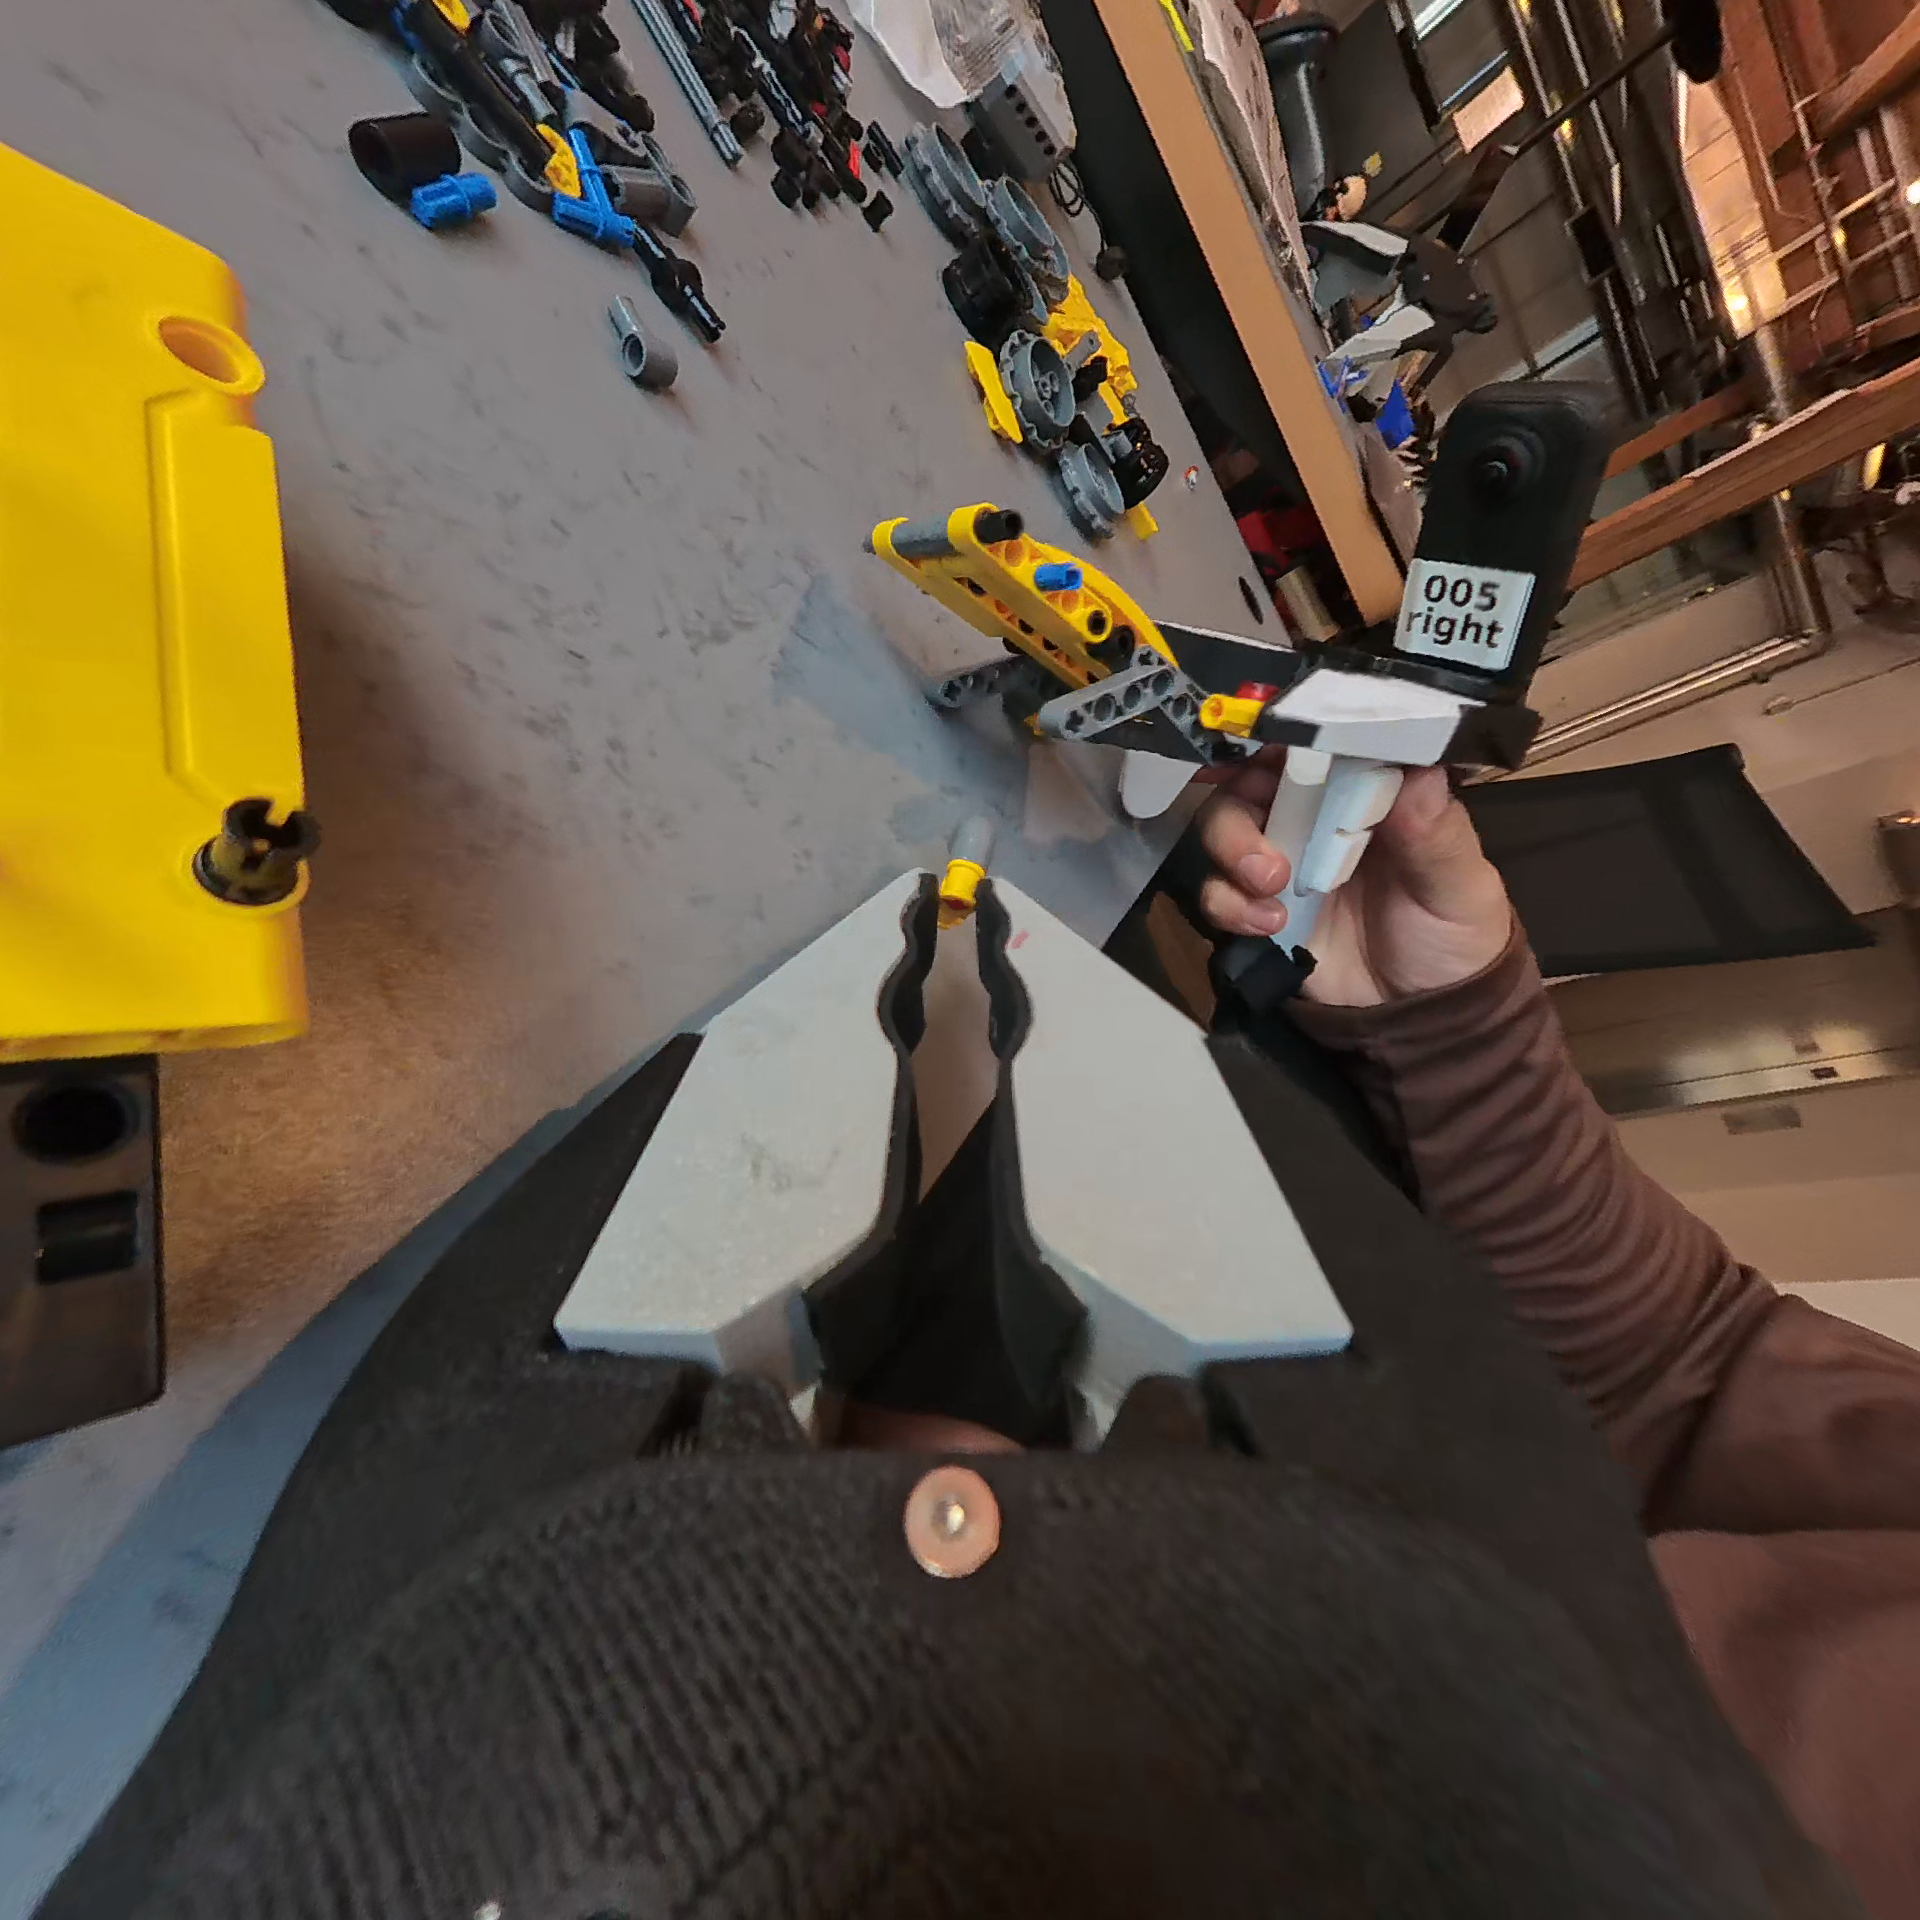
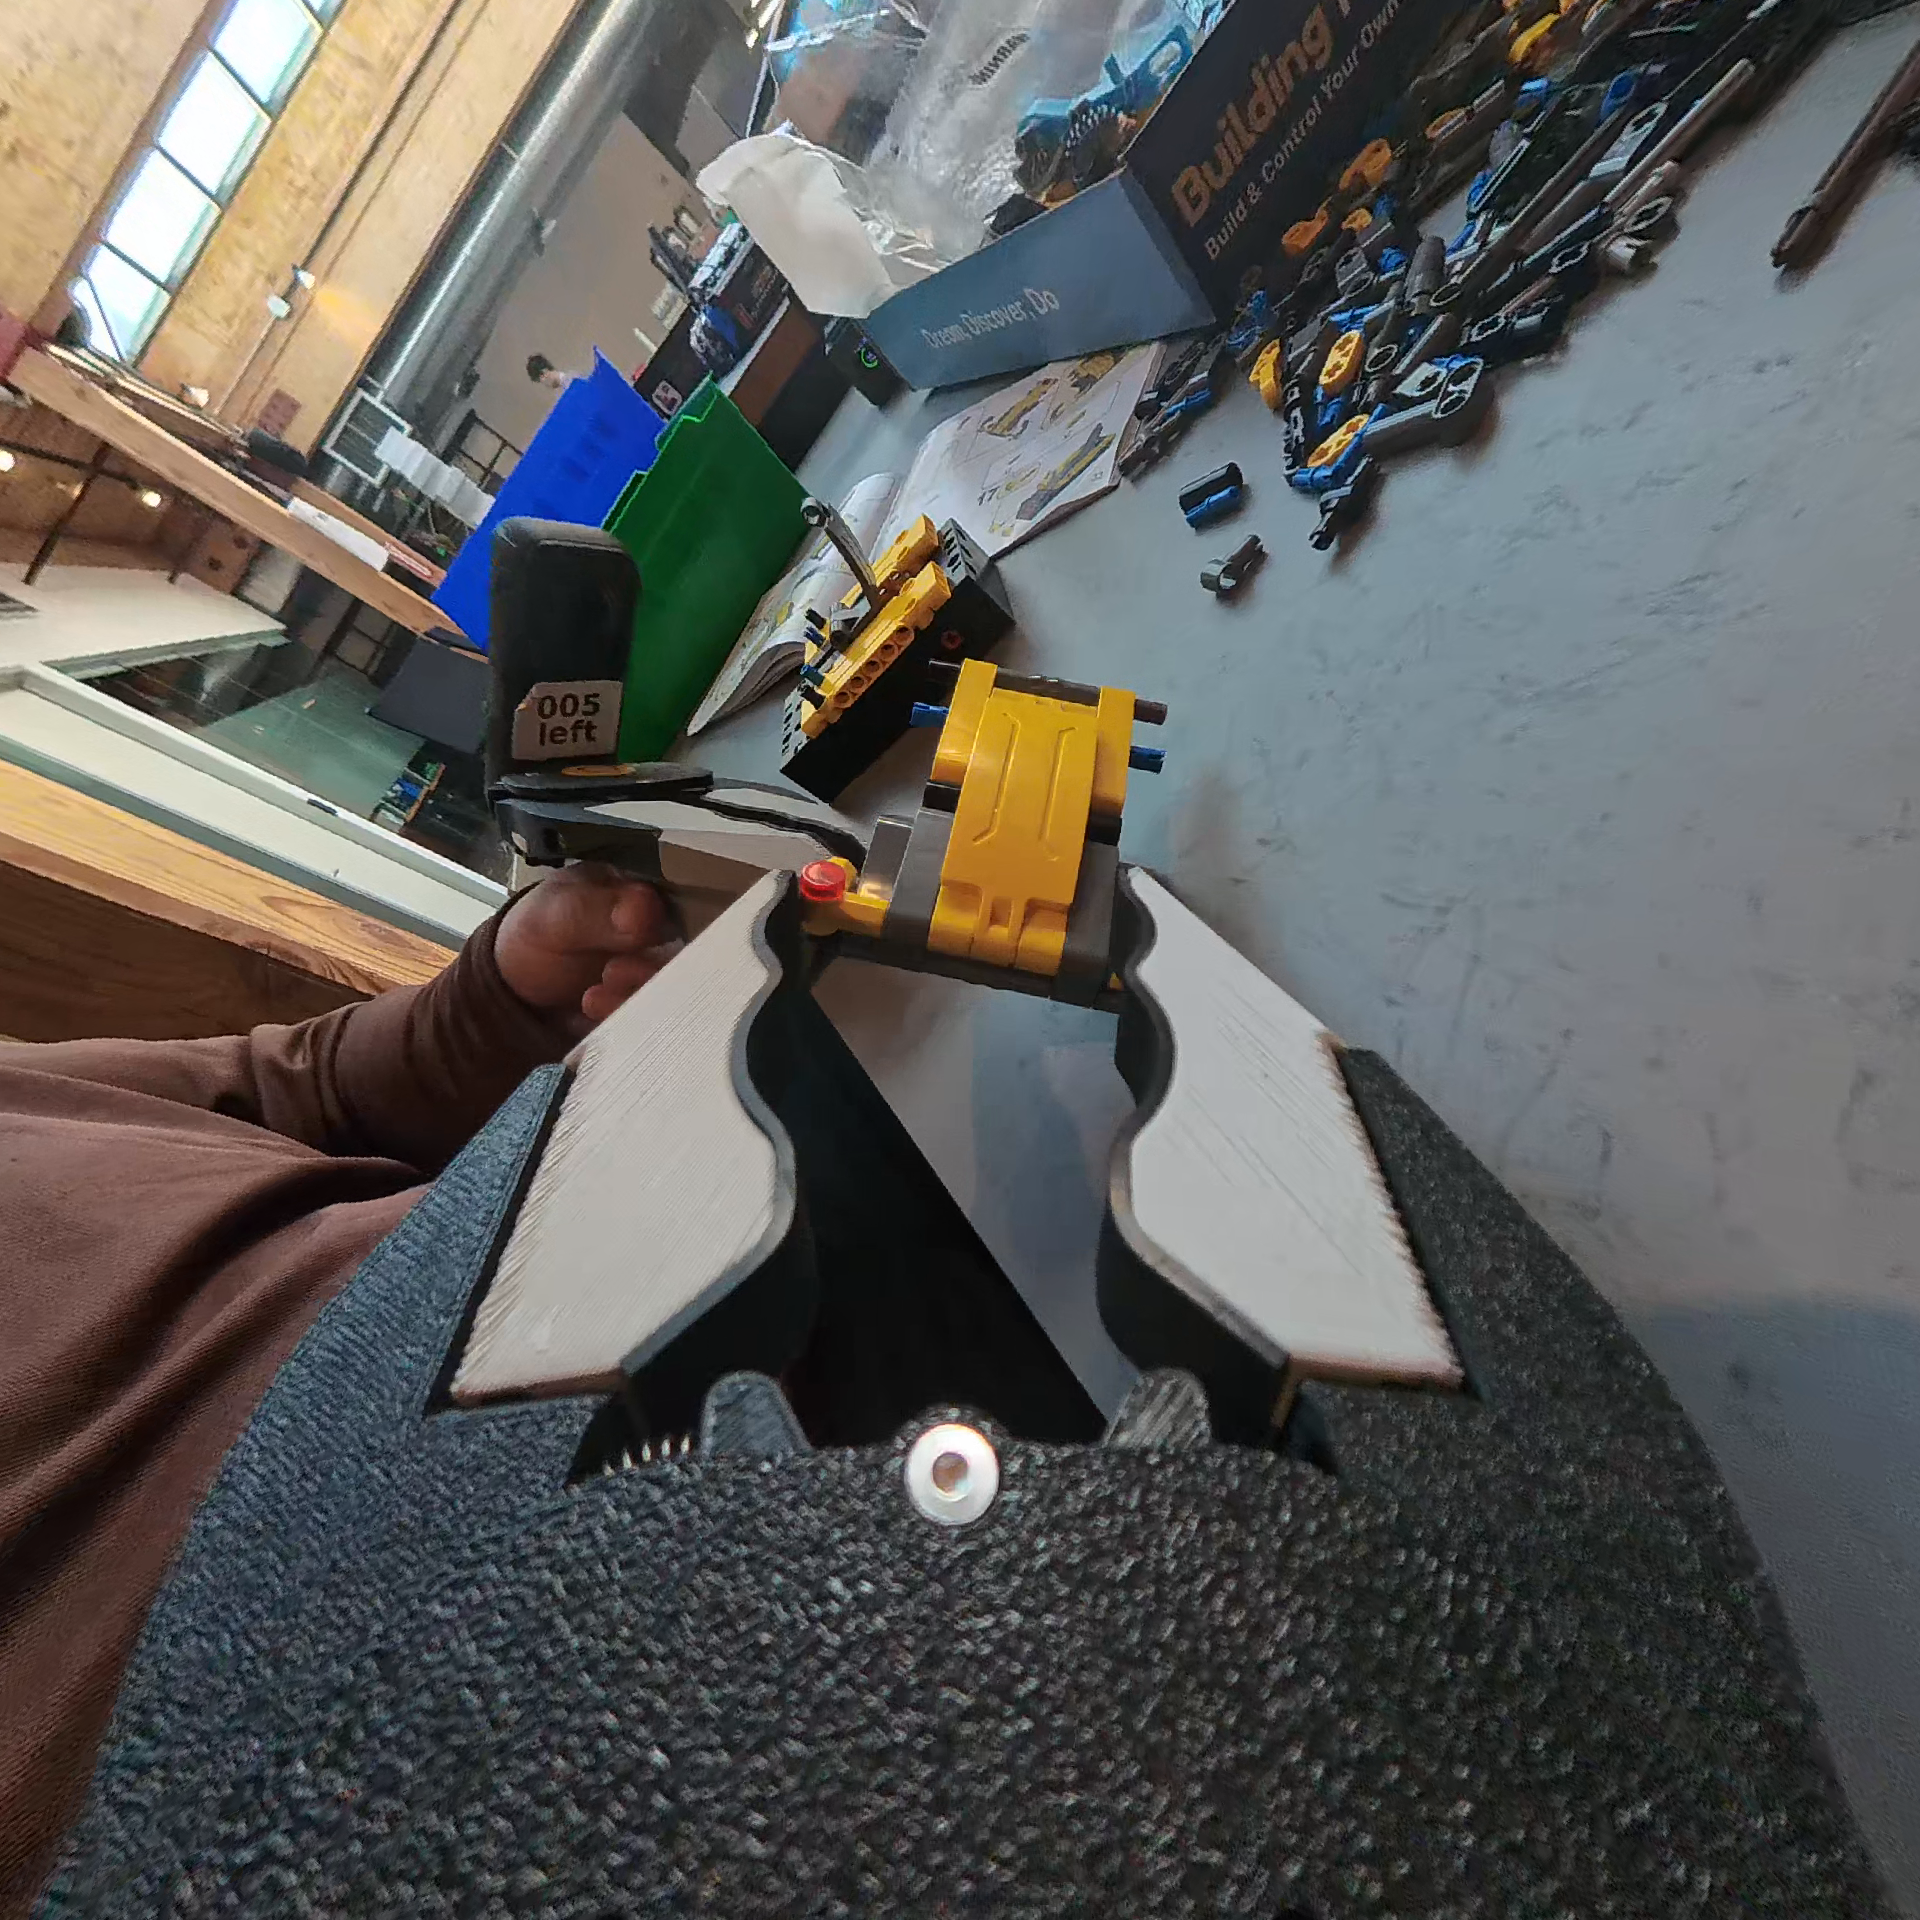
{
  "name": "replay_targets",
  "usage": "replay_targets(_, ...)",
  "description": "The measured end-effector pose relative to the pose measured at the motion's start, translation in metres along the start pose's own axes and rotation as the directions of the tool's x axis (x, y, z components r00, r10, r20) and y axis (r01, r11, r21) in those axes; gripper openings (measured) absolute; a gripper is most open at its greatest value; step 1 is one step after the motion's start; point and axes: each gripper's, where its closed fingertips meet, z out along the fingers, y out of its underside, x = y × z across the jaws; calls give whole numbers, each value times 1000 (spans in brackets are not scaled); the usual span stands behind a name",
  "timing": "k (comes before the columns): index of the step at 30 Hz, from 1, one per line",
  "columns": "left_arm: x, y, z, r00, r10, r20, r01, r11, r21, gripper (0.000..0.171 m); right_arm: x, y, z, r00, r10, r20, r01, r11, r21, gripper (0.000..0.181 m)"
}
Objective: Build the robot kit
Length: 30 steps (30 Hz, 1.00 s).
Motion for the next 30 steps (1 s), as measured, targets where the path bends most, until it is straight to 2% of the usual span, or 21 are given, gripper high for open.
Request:
replay_targets(6, -3, -2, -3, 995, 91, 43, -91, 996, -13, 5, 0, 2, 1, 999, -47, -27, 47, 999, -18, 60)
replay_targets(8, -7, -5, -6, 980, 175, 91, -174, 985, -17, 5, -1, 3, 1, 998, -51, -29, 50, 999, -20, 60)
replay_targets(11, -11, -6, -10, 941, 298, 159, -293, 954, -58, 17, -1, 3, 0, 998, -56, -31, 55, 998, -22, 60)
replay_targets(16, -20, -11, -17, 829, 496, 259, -478, 868, -133, 20, -1, 4, 0, 997, -67, -35, 66, 997, -28, 60)
replay_targets(18, -16, -13, -22, 797, 550, 251, -527, 835, -159, 25, -1, 4, 0, 996, -76, -39, 75, 997, -33, 60)
replay_targets(21, -7, -9, -28, 782, 594, 190, -555, 802, -220, 31, -1, 5, 0, 995, -89, -43, 87, 995, -38, 60)
replay_targets(24, -5, -9, -27, 751, 633, 188, -591, 771, -237, 31, -2, 7, 2, 991, -124, -56, 121, 991, -50, 60)
replay_targets(28, -5, 2, -14, 678, 716, 169, -663, 694, -282, 30, -4, 10, 7, 982, -172, -73, 167, 983, -72, 60)
replay_targets(30, -2, 5, -8, 612, 775, 160, -718, 629, -299, 29, -4, 11, 7, 978, -193, -85, 186, 979, -79, 60)
